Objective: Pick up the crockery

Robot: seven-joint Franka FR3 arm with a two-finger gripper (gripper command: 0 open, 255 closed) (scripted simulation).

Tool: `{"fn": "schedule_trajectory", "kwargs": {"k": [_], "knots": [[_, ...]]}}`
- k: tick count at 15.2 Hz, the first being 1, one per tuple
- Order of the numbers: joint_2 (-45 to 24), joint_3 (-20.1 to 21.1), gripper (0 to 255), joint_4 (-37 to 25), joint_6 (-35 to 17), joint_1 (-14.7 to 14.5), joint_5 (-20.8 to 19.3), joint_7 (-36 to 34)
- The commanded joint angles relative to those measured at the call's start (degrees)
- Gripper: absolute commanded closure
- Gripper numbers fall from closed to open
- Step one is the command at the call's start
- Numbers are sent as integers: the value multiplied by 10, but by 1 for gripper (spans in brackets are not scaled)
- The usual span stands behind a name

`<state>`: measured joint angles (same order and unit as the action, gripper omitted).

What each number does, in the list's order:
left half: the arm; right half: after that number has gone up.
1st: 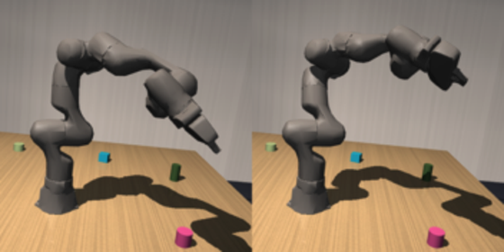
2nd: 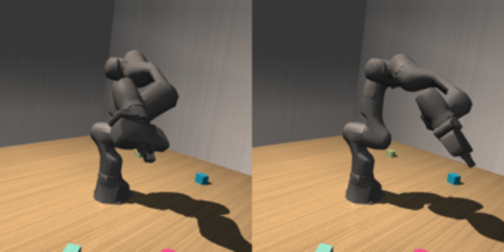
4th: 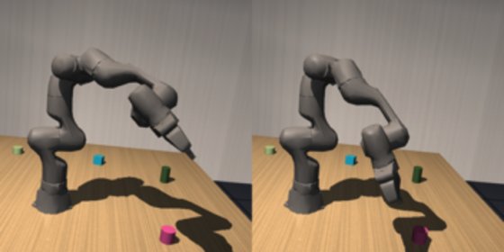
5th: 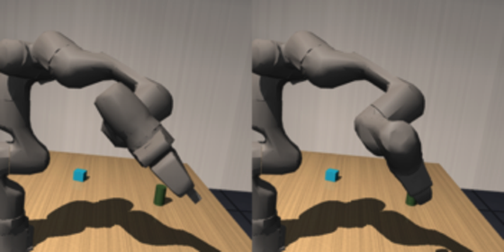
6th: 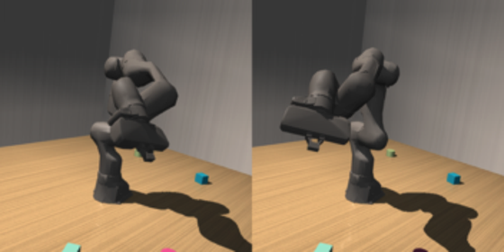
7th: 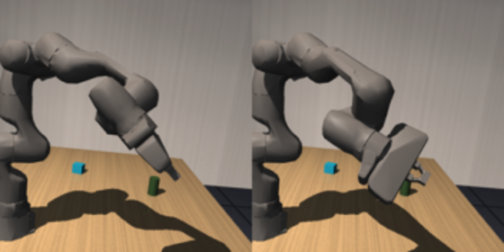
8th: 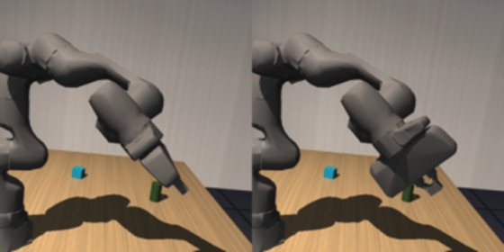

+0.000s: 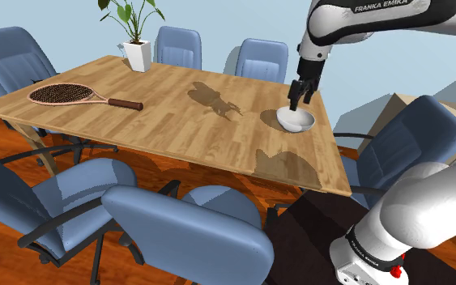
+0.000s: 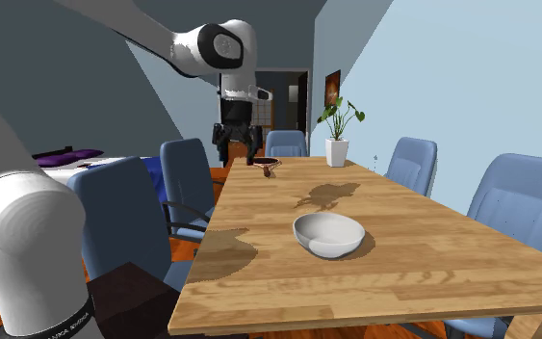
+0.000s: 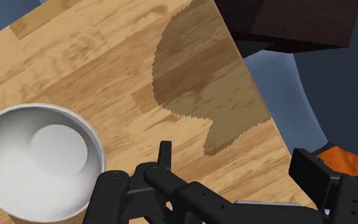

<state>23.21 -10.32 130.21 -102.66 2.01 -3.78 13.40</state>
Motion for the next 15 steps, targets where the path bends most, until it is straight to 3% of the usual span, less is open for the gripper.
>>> {"fn": "schedule_trajectory", "kwargs": {"k": [1,15], "knots": [[-35,-13,0,-11,-25,5,-2,11],[-322,-72,0,-169,-144,44,50,91]]}}
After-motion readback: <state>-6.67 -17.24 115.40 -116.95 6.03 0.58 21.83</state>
